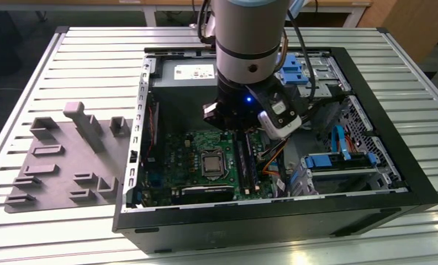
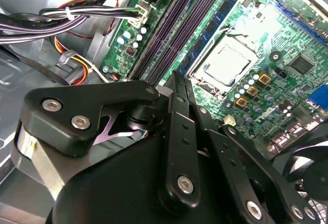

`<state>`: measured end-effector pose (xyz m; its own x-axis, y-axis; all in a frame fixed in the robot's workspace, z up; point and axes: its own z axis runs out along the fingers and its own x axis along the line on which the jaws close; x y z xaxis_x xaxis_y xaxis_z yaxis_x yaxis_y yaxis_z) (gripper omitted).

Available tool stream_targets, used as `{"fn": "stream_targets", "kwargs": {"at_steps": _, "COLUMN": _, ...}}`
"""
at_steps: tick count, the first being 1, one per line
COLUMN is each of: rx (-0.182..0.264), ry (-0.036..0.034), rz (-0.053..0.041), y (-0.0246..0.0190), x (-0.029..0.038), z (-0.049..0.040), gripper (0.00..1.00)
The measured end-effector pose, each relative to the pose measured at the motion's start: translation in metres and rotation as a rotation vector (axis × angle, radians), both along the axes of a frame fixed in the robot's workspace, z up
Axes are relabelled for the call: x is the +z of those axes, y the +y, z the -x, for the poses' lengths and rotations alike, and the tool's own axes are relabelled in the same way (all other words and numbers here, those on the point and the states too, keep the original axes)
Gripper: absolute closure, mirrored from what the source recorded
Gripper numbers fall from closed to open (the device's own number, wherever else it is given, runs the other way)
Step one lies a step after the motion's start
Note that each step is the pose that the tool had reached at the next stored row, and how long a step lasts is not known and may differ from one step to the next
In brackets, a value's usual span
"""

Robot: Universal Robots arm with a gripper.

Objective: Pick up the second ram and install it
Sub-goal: 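Insert the second ram into the second slot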

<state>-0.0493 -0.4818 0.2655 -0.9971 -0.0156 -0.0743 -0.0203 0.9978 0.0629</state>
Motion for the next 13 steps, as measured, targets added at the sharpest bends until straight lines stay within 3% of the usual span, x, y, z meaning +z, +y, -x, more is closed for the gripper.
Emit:
{"fn": "stream_targets", "kwargs": {"at_steps": 6, "rx": 0.0, "ry": 0.0002, "rz": 0.0095, "y": 0.0, "x": 0.0, "z": -0.0006, "gripper": 0.88}}
{"fn": "stream_targets", "kwargs": {"at_steps": 13, "rx": 0.0, "ry": 0.0001, "rz": 0.0101, "y": 0.0, "x": -0.0022, "z": -0.001, "gripper": 0.88}}
